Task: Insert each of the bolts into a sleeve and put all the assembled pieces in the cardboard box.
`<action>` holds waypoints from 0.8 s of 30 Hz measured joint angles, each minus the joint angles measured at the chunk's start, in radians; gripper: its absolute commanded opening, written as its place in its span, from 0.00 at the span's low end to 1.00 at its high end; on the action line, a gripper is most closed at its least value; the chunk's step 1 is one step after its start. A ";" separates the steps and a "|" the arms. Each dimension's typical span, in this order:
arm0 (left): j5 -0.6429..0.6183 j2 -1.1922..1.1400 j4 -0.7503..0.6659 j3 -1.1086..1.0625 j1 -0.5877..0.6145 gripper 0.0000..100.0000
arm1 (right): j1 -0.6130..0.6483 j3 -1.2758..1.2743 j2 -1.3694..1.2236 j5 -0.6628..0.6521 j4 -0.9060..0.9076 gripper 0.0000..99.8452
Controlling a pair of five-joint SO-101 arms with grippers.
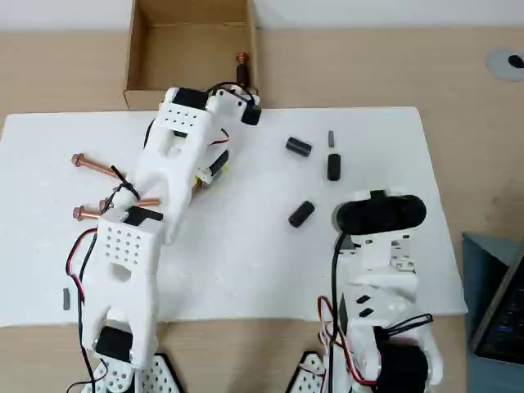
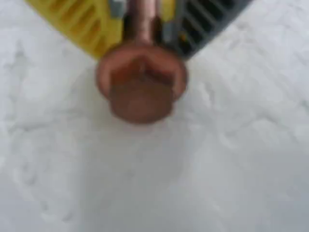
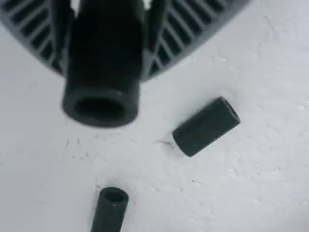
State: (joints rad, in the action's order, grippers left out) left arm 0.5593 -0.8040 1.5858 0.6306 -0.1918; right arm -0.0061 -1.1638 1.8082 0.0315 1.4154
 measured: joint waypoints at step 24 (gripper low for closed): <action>-0.301 0.477 0.157 0.011 -0.023 0.00 | 0.000 0.014 0.000 0.000 0.038 0.01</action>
State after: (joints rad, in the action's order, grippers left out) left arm 0.2585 -0.3268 1.7423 0.6414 -0.2148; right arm -0.0061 -1.1500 1.8082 0.0315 1.4538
